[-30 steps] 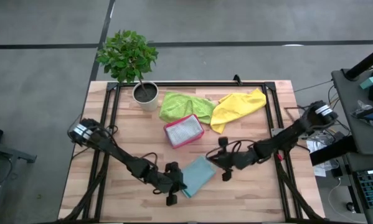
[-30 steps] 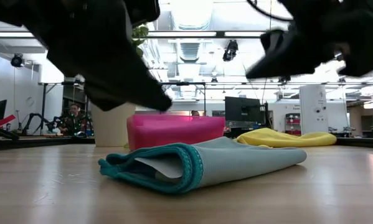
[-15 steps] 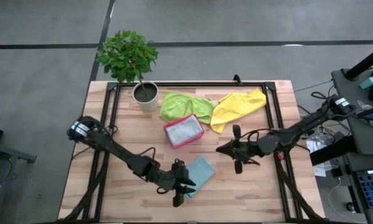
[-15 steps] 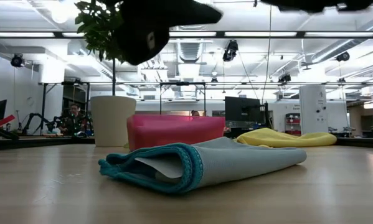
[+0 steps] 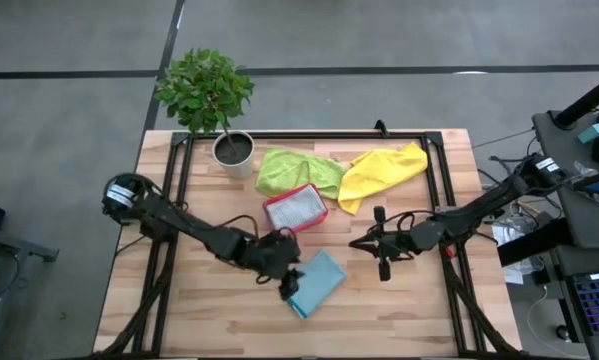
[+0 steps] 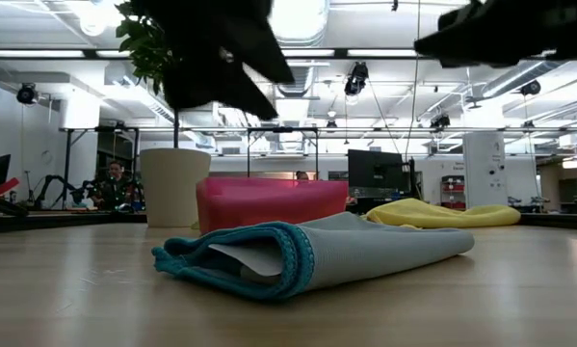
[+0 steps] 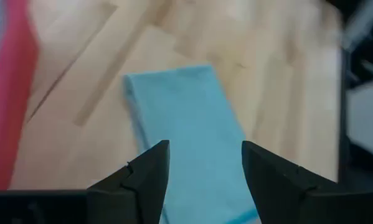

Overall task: Fold microfiber towels
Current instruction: Put the folded blue microfiber cloth into the pink bin

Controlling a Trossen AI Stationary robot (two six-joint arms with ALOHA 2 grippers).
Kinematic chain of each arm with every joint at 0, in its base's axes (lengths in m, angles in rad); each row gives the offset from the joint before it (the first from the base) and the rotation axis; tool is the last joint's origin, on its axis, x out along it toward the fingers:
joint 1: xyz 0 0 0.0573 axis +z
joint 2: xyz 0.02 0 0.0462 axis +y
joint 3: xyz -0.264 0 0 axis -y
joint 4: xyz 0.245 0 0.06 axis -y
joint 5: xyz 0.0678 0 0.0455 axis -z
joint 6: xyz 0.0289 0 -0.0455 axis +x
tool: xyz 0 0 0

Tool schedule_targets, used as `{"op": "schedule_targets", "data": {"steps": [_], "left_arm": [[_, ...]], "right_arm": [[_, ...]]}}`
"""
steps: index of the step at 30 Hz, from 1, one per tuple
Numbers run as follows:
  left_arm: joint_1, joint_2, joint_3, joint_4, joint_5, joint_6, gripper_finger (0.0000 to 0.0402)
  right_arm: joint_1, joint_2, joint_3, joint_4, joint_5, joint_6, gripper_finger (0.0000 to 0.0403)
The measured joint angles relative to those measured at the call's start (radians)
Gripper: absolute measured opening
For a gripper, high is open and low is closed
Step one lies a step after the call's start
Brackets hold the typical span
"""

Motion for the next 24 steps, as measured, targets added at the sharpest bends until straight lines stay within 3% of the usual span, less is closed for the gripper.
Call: {"op": "schedule_targets", "data": {"steps": [7,13,24], "left_arm": [[0.03,0.068,0.0,0.047,0.023,-0.065,0.0186],[0.043,0.113,0.0,0.057,0.11,-0.242,0.0198],[0.099,0.171,0.008,0.064,0.122,-0.208,0.0244]], "right_arm": [[-0.01,0.025,-0.055,0.147,0.011,-0.089,0.0009],[-0.007,0.028,-0.106,0.144,0.0,0.058,0.0009],[-0.004,0.029,-0.131,0.154,0.023,0.125,0.0009]]}}
